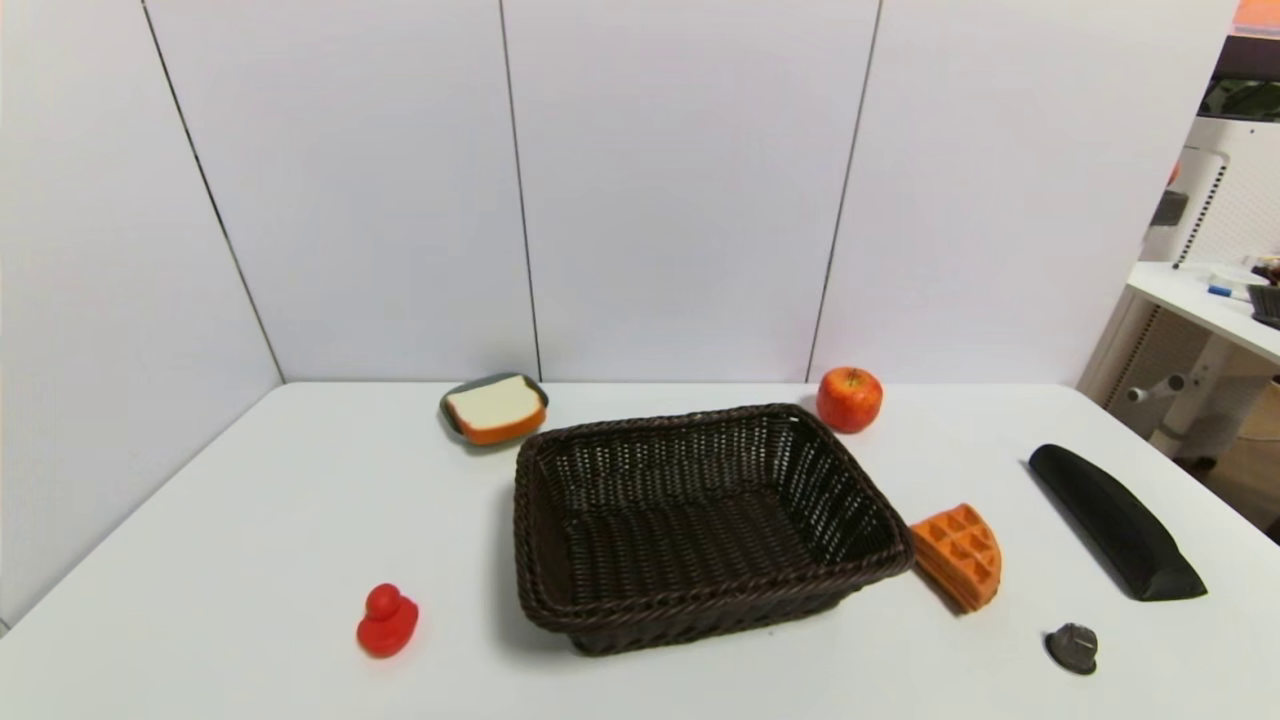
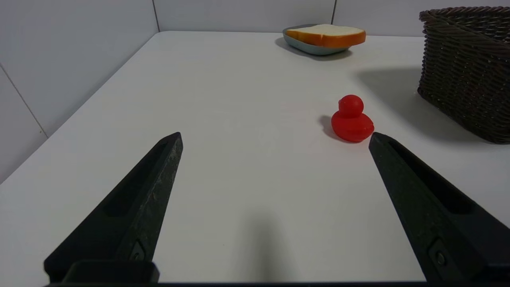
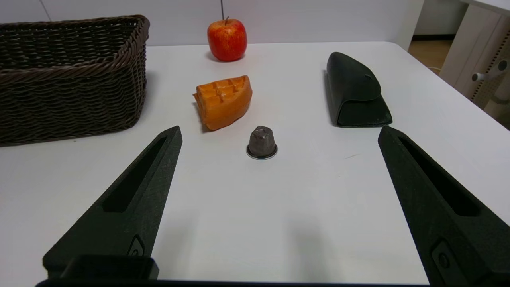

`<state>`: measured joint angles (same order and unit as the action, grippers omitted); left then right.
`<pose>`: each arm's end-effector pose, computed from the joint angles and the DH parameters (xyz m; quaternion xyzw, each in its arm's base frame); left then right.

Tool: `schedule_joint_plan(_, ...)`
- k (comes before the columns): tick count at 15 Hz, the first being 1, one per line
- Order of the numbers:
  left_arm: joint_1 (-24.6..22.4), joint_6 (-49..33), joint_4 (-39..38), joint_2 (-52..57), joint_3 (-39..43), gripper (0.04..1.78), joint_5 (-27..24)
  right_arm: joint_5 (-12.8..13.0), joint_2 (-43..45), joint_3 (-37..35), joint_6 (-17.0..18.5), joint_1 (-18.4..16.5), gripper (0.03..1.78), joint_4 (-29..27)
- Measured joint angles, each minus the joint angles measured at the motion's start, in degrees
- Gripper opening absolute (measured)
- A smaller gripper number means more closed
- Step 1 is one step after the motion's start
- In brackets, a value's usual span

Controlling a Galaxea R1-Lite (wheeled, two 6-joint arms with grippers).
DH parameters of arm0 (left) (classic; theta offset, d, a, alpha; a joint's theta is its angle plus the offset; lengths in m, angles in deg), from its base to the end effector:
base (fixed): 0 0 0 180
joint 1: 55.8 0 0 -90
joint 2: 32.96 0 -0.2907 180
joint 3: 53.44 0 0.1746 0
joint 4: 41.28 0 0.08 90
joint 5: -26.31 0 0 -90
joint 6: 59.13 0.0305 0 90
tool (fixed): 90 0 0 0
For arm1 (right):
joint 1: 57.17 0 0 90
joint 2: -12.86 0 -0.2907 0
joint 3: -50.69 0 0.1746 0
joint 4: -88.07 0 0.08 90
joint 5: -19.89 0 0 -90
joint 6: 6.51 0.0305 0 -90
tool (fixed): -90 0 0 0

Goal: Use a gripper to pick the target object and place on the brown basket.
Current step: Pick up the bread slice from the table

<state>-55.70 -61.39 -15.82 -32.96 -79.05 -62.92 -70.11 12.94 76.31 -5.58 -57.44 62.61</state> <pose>-0.0228 0.0004 0.0758 -0.0197 -0.0014 0.0058 0.9998 -0.0229 0.0001 0.0758 0.0081 -0.0021 -0.0023 1.0000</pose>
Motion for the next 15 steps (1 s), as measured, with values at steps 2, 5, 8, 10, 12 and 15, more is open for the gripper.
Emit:
schedule_joint_plan(2,-0.05,0.0,0.0,0.0,0.0,1.69,0.0,0.0,0.0,0.0,-0.05,0.0,1.7,-0.02)
schedule_joint_plan(5,-0.05,0.0,0.0,0.0,0.0,1.69,0.0,0.0,0.0,0.0,-0.02,0.0,1.7,0.0)
schedule_joint_plan(8,-0.02,-0.02,0.02,0.0,0.0,1.69,0.0,0.0,0.0,0.0,-0.07,0.0,1.7,0.0)
schedule_joint_plan(10,-0.02,-0.06,0.06,0.0,0.0,1.69,0.13,0.0,0.0,0.0,-0.05,0.0,1.7,-0.02)
schedule_joint_plan(12,-0.02,-0.11,0.06,0.0,0.0,1.69,0.16,0.0,0.0,0.0,-0.05,0.0,1.7,-0.02)
schedule_joint_plan(15,-0.15,-0.91,0.16,-0.4,-0.02,1.69,0.27,0.0,0.0,0.0,-0.05,0.0,1.7,0.0)
